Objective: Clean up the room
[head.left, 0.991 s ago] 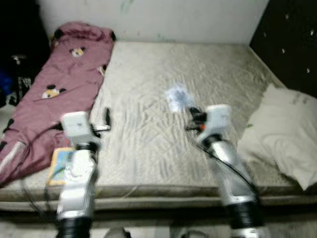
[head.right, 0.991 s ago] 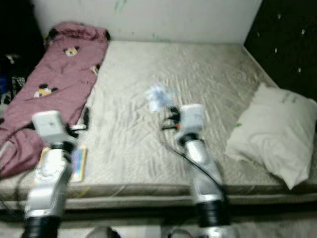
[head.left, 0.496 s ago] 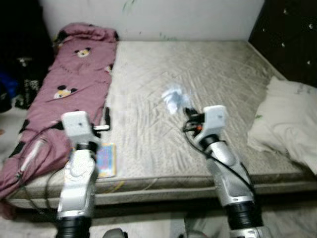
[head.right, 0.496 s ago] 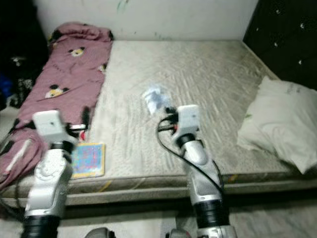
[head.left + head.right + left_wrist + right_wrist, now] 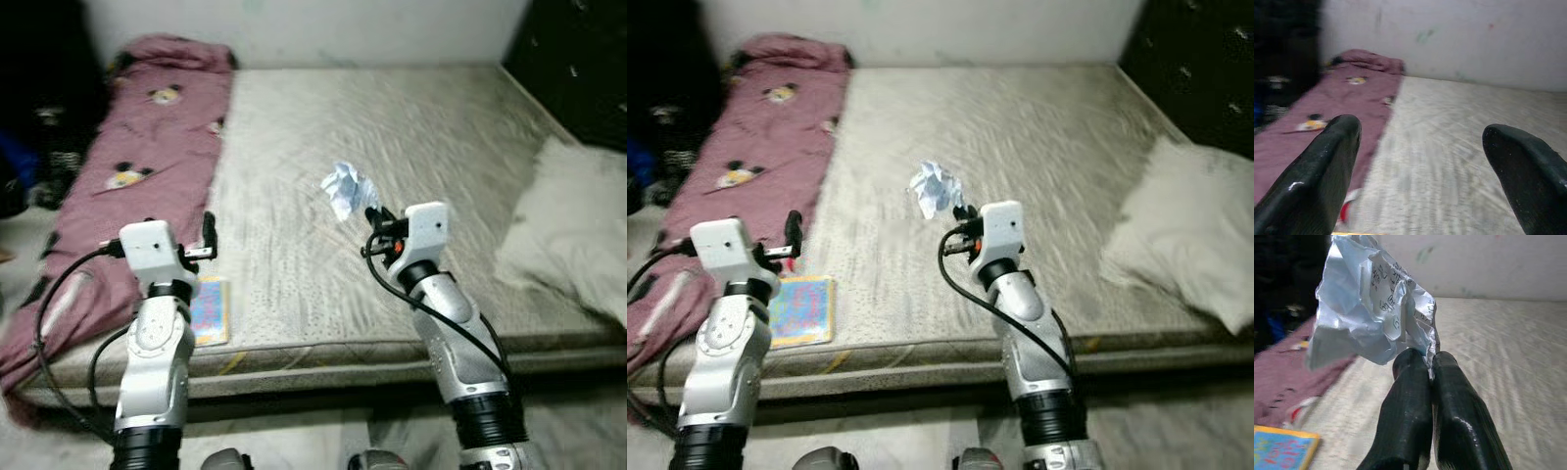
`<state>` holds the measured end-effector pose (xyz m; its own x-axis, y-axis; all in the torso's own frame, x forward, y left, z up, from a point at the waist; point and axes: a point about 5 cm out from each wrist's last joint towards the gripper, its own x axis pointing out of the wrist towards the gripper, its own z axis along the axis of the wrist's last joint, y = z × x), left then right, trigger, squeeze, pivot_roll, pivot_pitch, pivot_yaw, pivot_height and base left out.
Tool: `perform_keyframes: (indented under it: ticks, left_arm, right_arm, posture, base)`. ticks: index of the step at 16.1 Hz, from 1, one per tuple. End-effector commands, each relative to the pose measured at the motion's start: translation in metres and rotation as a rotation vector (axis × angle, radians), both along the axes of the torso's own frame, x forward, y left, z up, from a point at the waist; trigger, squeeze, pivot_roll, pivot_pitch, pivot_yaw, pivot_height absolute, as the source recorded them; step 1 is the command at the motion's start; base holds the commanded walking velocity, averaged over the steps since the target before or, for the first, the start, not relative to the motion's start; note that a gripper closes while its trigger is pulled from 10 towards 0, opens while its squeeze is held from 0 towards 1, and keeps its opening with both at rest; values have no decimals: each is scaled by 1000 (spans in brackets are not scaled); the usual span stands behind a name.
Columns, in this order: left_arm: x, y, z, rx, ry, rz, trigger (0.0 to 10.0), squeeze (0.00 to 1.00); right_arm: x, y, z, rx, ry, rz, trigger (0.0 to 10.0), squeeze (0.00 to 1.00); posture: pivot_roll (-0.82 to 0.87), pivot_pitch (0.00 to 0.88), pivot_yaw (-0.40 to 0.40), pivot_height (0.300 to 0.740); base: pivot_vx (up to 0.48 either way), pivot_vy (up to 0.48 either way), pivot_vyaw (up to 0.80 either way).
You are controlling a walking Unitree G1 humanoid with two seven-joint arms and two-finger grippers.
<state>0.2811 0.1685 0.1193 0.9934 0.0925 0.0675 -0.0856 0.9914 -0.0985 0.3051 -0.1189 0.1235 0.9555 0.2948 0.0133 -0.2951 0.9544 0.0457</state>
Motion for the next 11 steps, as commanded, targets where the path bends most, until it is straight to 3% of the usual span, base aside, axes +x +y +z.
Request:
perform_keyframes:
  ticks: [1, 11]
  left_arm:
    - [0, 4, -2, 8, 12, 8, 10000, 0]
    - [2, 1, -1, 1, 8, 3, 10000, 0]
  right_arm:
    - [2, 1, 1, 13, -2, -3, 10000, 0]
    - [3, 2, 3, 13, -12, -1, 10000, 0]
  posture:
    - [-102, 0, 4, 740]
    - [-106, 0, 4, 740]
  base:
    - [0, 480, 0]
    - [0, 480, 0]
